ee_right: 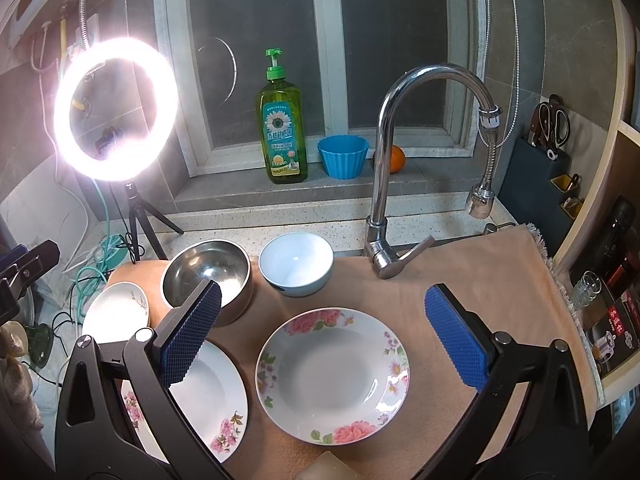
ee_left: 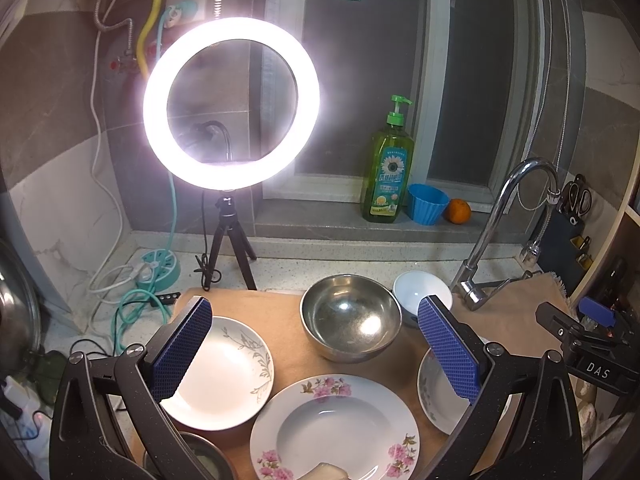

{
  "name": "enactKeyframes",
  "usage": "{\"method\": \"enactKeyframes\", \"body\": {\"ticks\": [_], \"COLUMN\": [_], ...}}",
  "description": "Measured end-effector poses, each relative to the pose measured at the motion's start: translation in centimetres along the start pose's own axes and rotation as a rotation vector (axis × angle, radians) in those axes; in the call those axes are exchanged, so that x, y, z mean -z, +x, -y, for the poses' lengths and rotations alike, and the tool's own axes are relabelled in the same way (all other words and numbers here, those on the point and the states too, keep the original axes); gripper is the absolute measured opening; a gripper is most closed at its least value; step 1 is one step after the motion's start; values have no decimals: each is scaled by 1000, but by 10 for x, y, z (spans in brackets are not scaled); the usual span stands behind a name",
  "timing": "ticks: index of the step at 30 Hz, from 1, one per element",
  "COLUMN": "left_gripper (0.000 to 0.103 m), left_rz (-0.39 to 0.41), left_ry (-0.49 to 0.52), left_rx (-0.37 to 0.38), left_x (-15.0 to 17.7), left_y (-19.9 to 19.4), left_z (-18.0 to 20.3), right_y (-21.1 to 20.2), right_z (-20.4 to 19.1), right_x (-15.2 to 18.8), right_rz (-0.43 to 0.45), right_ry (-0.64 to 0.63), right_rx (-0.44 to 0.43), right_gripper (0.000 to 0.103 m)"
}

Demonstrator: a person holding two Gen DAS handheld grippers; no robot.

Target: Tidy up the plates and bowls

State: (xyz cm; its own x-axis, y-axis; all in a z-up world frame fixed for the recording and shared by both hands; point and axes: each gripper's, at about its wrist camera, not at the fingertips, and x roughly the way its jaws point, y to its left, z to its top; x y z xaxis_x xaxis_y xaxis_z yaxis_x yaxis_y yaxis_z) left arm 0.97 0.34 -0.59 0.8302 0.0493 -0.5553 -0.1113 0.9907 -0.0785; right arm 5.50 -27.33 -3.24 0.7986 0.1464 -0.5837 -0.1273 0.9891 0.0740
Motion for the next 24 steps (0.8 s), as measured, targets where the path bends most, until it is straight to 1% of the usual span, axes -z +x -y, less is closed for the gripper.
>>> {"method": "enactKeyframes", "body": {"ticks": [7,9,13,24], "left_gripper": [102,102,102,101], "left_rz": [0,0,0,-9], "left_ry": [2,2,2,-6], "left_rx": [-1,-1,-1,-10], "left_x": [1,2,1,7], "left_y": [-1,0,0,2], "left_z": [1,1,2,2], "right_y": [0,1,1,5], "right_z": [0,-4,-6,-7], "right_x": [1,9,13,11], "right_rz": [-2,-4,-7,-18], "right_ry": [-4,-6,-8,-5], "right_rx": [-4,-5,-9,-15], "right_gripper": [103,103,103,103]}}
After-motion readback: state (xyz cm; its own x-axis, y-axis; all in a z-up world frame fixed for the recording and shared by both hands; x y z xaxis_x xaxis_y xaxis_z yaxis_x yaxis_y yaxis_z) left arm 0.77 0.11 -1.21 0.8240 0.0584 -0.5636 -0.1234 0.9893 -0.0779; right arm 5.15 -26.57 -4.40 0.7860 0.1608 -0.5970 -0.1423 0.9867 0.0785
